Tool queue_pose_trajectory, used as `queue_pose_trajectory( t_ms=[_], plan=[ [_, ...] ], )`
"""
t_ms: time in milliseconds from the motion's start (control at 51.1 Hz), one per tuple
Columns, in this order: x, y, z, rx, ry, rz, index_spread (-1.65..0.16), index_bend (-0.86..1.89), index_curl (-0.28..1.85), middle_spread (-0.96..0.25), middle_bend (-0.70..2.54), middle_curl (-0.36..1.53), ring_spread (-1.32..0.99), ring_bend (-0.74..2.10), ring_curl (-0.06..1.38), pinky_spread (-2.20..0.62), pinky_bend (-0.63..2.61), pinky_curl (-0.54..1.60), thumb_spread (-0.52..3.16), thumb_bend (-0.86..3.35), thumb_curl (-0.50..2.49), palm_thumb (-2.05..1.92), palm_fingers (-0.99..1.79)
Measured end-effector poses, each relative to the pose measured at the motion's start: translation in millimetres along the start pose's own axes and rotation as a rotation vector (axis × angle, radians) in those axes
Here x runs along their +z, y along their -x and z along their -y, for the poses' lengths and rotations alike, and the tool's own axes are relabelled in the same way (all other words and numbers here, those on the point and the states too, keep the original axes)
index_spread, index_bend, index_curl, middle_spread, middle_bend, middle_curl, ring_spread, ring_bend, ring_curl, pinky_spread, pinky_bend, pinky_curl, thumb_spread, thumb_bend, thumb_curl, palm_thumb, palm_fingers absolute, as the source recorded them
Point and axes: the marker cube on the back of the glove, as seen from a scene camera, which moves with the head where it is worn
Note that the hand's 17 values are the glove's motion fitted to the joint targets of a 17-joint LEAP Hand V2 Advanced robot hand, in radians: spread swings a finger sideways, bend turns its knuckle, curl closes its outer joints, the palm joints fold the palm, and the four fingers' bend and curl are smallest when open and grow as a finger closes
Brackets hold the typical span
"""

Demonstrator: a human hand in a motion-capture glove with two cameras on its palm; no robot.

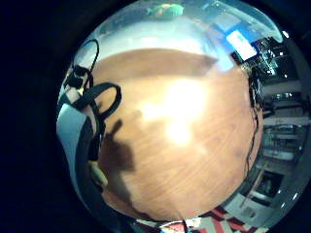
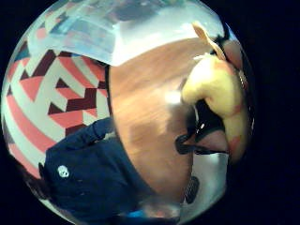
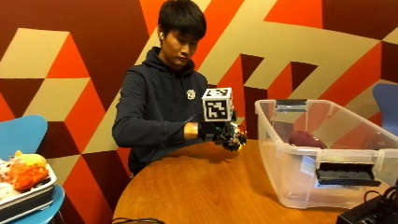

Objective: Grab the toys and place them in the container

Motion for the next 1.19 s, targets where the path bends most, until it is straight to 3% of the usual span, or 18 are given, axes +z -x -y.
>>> queue_pose_trajectory(
  t_ms=[332, 508, 626, 743, 782, 821, 880, 997, 1193],
  plan=[
    [-150, 29, 32, -0.087, -0.647, 0.15, -0.17, 0.13, 0.02, -0.16, 0.7, 0.52, -0.3, 1.2, 0.49, -0.39, 1.18, 0.47, 1.22, 0.13, 0.55, 0.69, 1.0],
    [-188, 20, 78, -0.007, -0.831, 0.237, -0.16, 0.13, 0.01, -0.18, 0.68, 0.53, -0.3, 1.2, 0.48, -0.39, 1.16, 0.47, 1.14, 0.11, 0.6, 0.71, 1.01],
    [-181, -3, 115, 0.105, -0.776, 0.191, -0.17, 0.12, 0.01, -0.18, 0.64, 0.52, -0.3, 1.21, 0.48, -0.39, 1.16, 0.47, 1.13, 0.09, 0.63, 0.72, 0.99],
    [-149, -34, 140, 0.228, -0.469, 0.21, -0.2, 0.12, 0.01, -0.18, 0.56, 0.51, -0.3, 1.17, 0.47, -0.39, 1.16, 0.48, 1.19, 0.08, 0.62, 0.7, 0.89],
    [-138, -39, 144, 0.241, -0.367, 0.232, -0.21, 0.14, 0.02, -0.18, 0.49, 0.49, -0.3, 1.13, 0.46, -0.39, 1.13, 0.47, 1.27, 0.08, 0.59, 0.68, 0.72],
    [-130, -42, 145, 0.246, -0.301, 0.256, -0.21, 0.22, 0.08, -0.14, 0.38, 0.47, -0.27, 0.94, 0.44, -0.31, 1.05, 0.48, 1.3, 0.03, 0.55, 0.58, 0.14],
    [-123, -46, 143, 0.251, -0.269, 0.264, -0.21, 0.27, 0.13, -0.1, 0.32, 0.46, -0.21, 0.75, 0.4, -0.22, 1.0, 0.47, 1.31, -0.02, 0.51, 0.51, -0.13],
    [-119, -55, 133, 0.252, -0.29, 0.218, -0.21, 0.26, 0.15, -0.05, 0.27, 0.42, -0.14, 0.54, 0.26, -0.12, 0.88, 0.36, 1.33, -0.03, 0.46, 0.42, -0.11],
    [-121, -52, 103, 0.217, -0.283, 0.214, -0.22, 0.25, 0.22, -0.02, 0.22, 0.4, -0.09, 0.41, 0.21, -0.04, 0.77, 0.31, 1.34, -0.02, 0.41, 0.35, -0.06]
  ],
)
